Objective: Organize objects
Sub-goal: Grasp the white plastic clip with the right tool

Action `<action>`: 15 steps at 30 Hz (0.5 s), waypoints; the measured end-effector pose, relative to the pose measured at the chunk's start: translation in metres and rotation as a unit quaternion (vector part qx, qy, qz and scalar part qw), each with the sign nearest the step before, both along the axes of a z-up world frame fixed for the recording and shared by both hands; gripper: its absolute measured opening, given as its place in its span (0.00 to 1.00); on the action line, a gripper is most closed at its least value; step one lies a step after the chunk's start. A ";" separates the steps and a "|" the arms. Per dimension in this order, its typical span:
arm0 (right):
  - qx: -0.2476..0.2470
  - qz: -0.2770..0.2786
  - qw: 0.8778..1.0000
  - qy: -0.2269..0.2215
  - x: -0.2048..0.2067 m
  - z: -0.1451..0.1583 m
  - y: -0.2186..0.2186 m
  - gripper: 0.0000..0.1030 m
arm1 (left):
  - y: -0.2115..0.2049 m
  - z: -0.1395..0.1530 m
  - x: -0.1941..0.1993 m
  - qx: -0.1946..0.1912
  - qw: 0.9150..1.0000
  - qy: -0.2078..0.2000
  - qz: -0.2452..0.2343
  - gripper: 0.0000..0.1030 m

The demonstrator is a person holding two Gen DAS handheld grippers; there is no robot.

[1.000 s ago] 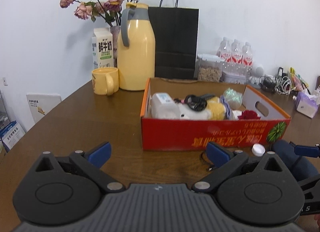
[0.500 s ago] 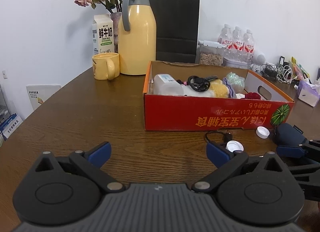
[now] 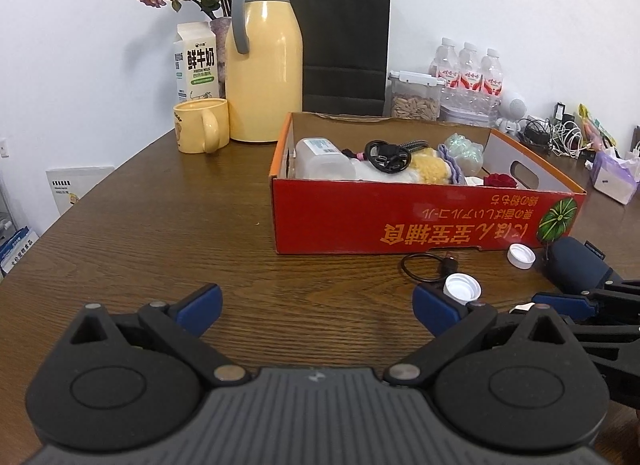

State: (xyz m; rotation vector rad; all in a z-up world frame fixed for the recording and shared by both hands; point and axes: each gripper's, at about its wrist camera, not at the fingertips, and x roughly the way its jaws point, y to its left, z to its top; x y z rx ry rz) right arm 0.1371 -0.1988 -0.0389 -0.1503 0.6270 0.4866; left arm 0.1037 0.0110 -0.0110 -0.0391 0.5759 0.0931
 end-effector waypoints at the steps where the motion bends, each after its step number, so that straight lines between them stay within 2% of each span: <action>1: 0.000 0.000 1.000 0.000 0.000 0.000 0.000 0.25 | -0.001 0.000 0.000 0.000 1.000 0.000 -0.001 1.00; 15: 0.021 -0.046 0.998 -0.046 0.004 0.014 -0.026 0.25 | -0.022 -0.004 0.016 0.004 1.000 0.018 -0.020 1.00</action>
